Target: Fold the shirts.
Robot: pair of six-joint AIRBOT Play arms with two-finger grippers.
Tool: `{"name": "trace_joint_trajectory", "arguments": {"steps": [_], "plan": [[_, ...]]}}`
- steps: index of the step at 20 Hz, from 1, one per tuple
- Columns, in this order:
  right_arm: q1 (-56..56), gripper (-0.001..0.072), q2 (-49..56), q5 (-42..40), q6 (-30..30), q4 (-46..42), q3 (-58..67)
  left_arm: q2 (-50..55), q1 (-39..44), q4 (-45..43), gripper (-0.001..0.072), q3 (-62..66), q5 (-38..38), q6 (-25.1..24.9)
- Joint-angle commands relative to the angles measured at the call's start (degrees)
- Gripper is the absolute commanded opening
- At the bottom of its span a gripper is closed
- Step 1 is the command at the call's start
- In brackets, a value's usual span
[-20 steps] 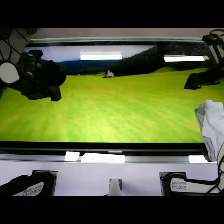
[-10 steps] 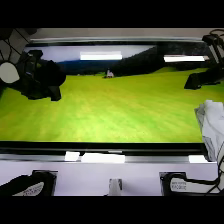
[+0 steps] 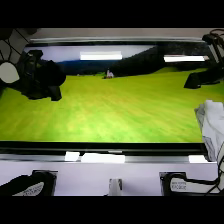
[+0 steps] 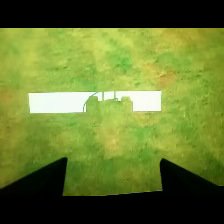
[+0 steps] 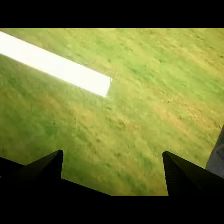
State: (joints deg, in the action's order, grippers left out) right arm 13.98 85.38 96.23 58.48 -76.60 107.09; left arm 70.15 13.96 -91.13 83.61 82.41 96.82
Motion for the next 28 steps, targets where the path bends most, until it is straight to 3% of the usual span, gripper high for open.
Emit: {"name": "trace_joint_trajectory", "arguments": {"steps": [1,4,8,11,14,16,18,22,28], "plan": [[0.00,0.0670,0.02,-0.39,0.02,1.70,-0.02,0.04,0.00,0.92,0.0684,-0.02,-7.10,0.00],[0.00,0.0671,0.04,-1.20,1.11,2.91,-0.02,0.33,0.00,0.79,0.0684,-0.13,-17.14,-0.04],[0.00,0.0670,0.04,-2.16,1.11,3.34,-0.04,3.89,-1.51,-6.03,0.0653,0.46,-26.97,0.00],[0.00,0.0669,0.04,-1.55,1.07,4.92,-0.04,12.07,-10.95,-4.02,0.0685,8.07,-19.87,2.99],[0.00,0.0670,0.04,-1.44,1.09,9.60,-0.09,21.09,-24.04,7.04,0.0689,16.46,-11.85,3.48],[-0.02,0.0670,0.04,-1.97,1.09,12.70,-0.09,24.90,-31.45,14.75,0.0689,16.52,-10.93,6.14],[-0.02,0.0670,0.04,-2.56,0.35,14.88,-0.09,28.17,-36.48,20.17,0.0689,15.28,-10.38,4.55],[-0.02,0.0670,0.04,-3.41,-1.60,15.10,-0.09,31.80,-39.30,23.69,0.0689,11.43,-12.17,0.94],[-0.02,0.0670,0.04,-4.59,-1.70,15.19,-0.09,36.04,-36.61,24.76,0.0688,10.25,-23.80,-0.31]]}}
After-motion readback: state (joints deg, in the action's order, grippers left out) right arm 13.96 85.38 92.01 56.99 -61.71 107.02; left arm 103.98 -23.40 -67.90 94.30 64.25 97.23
